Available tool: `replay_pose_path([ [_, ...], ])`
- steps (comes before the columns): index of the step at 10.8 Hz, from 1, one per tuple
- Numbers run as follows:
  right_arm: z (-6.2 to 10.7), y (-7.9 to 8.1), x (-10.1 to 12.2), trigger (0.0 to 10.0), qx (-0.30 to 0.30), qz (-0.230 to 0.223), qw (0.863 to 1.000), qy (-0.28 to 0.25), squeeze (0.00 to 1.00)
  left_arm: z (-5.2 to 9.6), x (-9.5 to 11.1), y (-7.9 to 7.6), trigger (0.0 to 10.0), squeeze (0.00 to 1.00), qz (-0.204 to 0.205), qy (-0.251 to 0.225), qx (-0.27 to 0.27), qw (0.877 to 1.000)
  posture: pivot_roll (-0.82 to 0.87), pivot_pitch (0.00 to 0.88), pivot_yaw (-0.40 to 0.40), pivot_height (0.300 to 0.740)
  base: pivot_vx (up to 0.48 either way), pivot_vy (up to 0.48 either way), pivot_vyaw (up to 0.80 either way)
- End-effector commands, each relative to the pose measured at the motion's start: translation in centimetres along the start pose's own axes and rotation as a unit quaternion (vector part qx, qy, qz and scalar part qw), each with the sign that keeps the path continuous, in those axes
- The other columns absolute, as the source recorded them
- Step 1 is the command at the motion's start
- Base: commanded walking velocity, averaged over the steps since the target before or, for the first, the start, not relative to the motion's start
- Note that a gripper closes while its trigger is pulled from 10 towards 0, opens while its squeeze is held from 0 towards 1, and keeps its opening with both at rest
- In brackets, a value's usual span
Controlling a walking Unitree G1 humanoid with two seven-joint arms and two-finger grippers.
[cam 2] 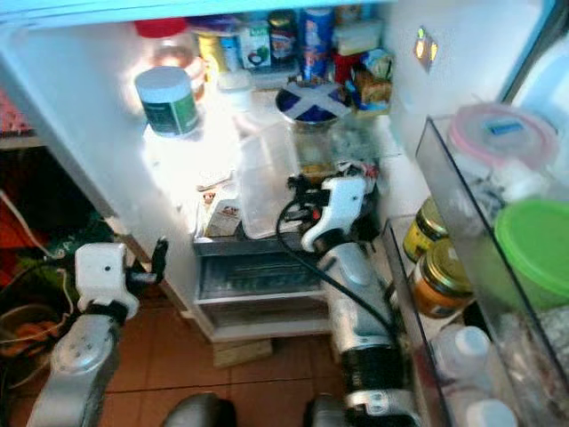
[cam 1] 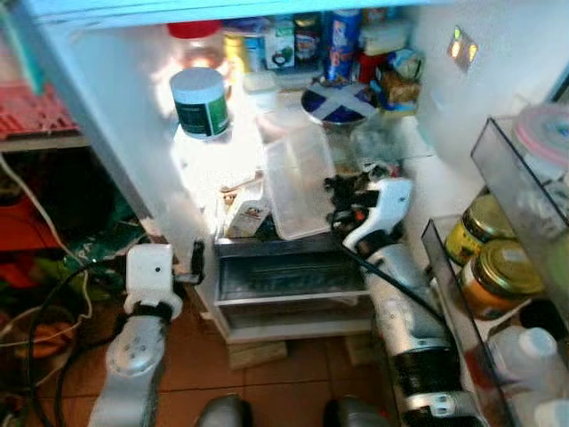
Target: Restocking fridge
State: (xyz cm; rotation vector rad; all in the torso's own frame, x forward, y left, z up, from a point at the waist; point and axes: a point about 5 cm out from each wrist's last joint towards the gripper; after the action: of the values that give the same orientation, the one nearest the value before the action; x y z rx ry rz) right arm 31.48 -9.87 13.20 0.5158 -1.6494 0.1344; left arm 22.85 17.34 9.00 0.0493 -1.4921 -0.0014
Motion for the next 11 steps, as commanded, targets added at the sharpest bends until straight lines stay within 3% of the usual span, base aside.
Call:
replay_pose_path([
  [1, -0.8, 0.1, 0.3, 10.0, -0.009, -0.023, 1.000, -0.009, 0.00, 0.3, 0.4, 0.4, 10.0, 0.00, -0.014, -0.002, -0.002, 1.000, 0.08, 0.125, 0.080, 0.740, 0.000, 0.000, 0.00],
  [5, -2.2, 0.6, 0.3, 10.0, -0.016, -0.052, 0.998, -0.012, 0.00, 1.9, 0.6, 1.6, 10.0, 0.00, -0.027, 0.009, 0.005, 1.000, 0.14, 0.153, 0.097, 0.740, 0.000, 0.000, 0.00],
  [11, -4.2, -2.7, 3.2, 10.0, -0.124, -0.081, 0.987, -0.060, 0.00, 2.0, 0.9, 1.3, 10.0, 0.00, -0.027, 0.016, -0.005, 0.999, 0.14, 0.158, 0.105, 0.740, 0.000, 0.000, 0.00],
])
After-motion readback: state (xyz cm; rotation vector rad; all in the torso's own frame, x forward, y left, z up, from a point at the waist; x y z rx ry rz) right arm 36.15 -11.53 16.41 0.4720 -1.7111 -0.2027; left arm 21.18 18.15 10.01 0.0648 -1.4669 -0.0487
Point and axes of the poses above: a point about 5 cm out from each wrist's last joint towards the gripper, its own z axis pointing back from the gripper into the wrist, its own x axis along the axis of the wrist's last joint, y = z × x, and after that the axes turned 5 degrees about z, right-handed
